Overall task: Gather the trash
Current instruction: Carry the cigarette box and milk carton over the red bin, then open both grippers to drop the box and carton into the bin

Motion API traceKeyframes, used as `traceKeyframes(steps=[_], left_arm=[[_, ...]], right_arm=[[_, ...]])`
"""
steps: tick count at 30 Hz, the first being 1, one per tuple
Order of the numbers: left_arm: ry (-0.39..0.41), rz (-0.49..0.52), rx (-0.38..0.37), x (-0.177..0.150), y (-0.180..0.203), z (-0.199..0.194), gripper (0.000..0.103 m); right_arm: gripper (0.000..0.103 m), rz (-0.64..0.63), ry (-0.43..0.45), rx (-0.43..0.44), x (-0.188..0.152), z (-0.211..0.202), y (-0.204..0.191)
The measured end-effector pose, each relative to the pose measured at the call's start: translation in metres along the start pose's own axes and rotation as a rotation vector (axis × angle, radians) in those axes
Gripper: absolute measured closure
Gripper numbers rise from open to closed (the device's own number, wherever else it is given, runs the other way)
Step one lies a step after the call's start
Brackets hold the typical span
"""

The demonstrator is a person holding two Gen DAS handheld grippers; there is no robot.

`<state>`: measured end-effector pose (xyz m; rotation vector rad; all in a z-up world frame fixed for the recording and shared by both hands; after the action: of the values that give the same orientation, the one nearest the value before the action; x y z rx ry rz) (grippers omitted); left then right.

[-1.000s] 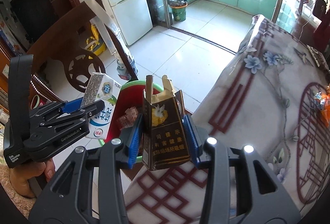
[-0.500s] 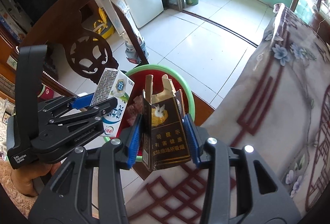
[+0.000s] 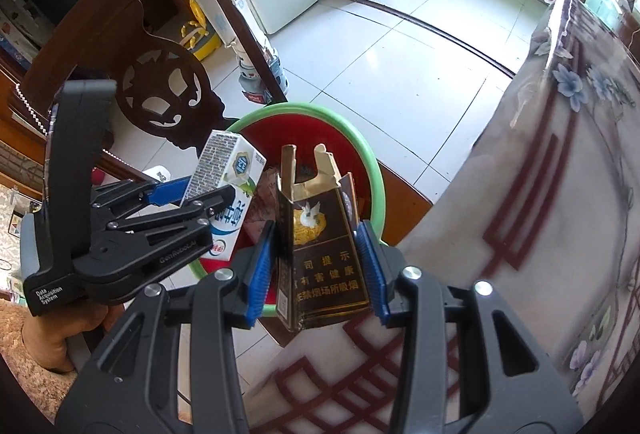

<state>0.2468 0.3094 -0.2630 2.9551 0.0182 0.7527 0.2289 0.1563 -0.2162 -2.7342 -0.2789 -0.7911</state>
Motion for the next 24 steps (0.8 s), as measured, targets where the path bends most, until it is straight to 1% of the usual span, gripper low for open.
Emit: traceKeyframes(steps=[6, 16, 24], left_arm=[[-0.029, 0.003, 0.009, -0.002, -0.003, 0.009, 0.068], [-0.068, -0.021, 0.019, -0.006, -0.013, 0.022, 0.068], [-0.078, -0.034, 0.028, -0.007, -0.018, 0.023, 0.068]], right_arm=[[0.063, -0.004, -0.003, 0.02, 0.001, 0.006, -0.004], [0.062, -0.016, -0.017, 0.027, 0.0, 0.015, -0.006], [0.06, -0.021, 0.01, 0.019, 0.004, 0.012, -0.01]])
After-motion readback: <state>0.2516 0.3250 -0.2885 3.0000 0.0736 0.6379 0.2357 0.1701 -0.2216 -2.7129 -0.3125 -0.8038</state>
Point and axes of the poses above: each gripper's, at about its wrist camera, not at the fingertips, and z roughly the way its jaws point, y to its right, x to its top, the point moved 3 cm from there along z, roughly the way its jaws point, and after that the axes turned 12 degrees about y, right-handed, at the moved point
